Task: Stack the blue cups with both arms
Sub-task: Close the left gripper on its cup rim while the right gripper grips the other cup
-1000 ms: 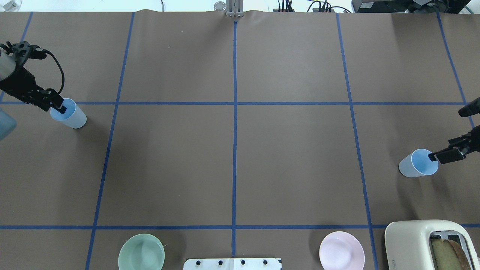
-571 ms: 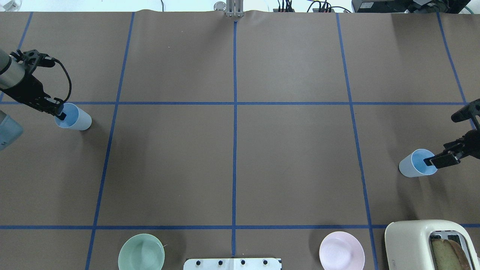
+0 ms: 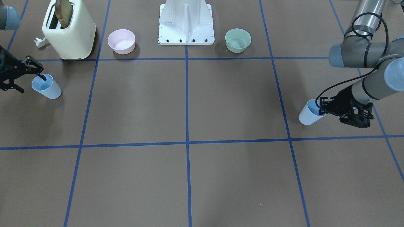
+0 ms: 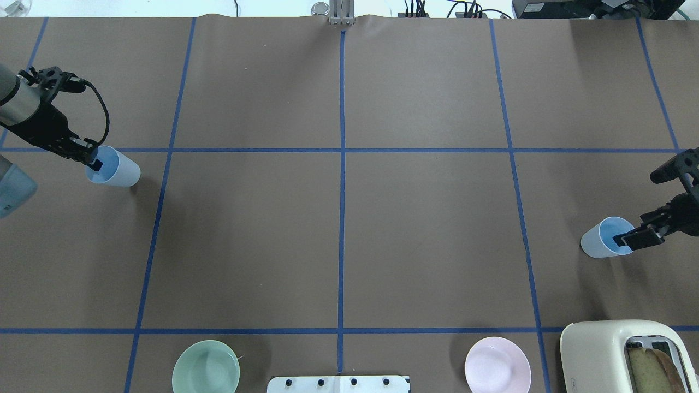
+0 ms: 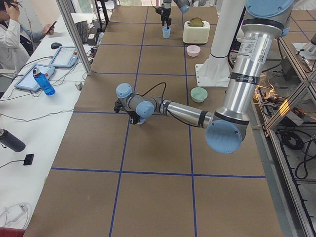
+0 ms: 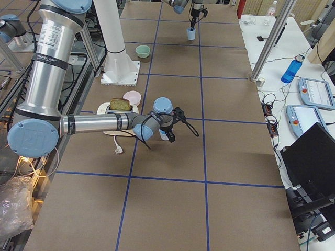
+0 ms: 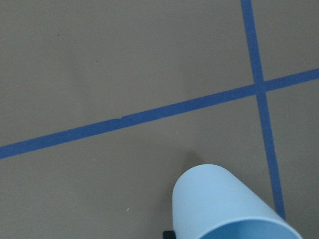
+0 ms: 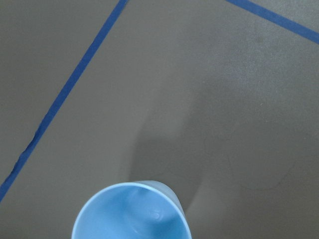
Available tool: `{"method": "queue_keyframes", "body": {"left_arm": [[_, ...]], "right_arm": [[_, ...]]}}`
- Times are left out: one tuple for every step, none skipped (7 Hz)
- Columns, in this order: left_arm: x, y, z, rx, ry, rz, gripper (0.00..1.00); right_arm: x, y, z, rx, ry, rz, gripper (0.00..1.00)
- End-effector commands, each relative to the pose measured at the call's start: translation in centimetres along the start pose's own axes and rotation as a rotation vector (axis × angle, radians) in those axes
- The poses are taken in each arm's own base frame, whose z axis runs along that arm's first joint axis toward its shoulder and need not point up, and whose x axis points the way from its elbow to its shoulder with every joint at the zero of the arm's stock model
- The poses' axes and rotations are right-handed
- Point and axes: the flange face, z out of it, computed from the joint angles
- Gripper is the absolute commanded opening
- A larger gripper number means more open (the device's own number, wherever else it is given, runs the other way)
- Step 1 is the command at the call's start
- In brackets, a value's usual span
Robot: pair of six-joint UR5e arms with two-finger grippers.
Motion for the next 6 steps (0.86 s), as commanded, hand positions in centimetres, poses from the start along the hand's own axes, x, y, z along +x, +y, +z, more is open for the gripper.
{"method": "queue_keyframes", "body": {"left_arm": [[3.8,-1.2,-2.6,0.024,0.025,-0.073,0.0],[5.8,-1.7,-3.9,0.048,0.041,-0.118,0.0],[6.6,-1.7,-4.6,0.057,0.049,-0.137,0.0],[7.1,-1.9,-5.0,0.057,0.049,-0.138,0.0],[8.2,-2.2,-5.6,0.05,0.046,-0.146,0.0],[8.8,-2.2,-6.2,0.051,0.044,-0.149,0.0]], "right_arm": [[-0.5,0.6,1.4,-0.034,-0.011,-0.014,0.91],[-0.4,0.9,1.8,-0.044,-0.01,-0.014,0.85],[-0.2,0.9,1.5,-0.039,-0.007,-0.017,0.85],[0.1,0.8,1.4,-0.035,-0.003,-0.015,0.78],[0.5,1.0,1.4,-0.037,-0.001,-0.008,0.68],[1.0,0.8,0.9,-0.039,0.0,0.015,0.56]]}}
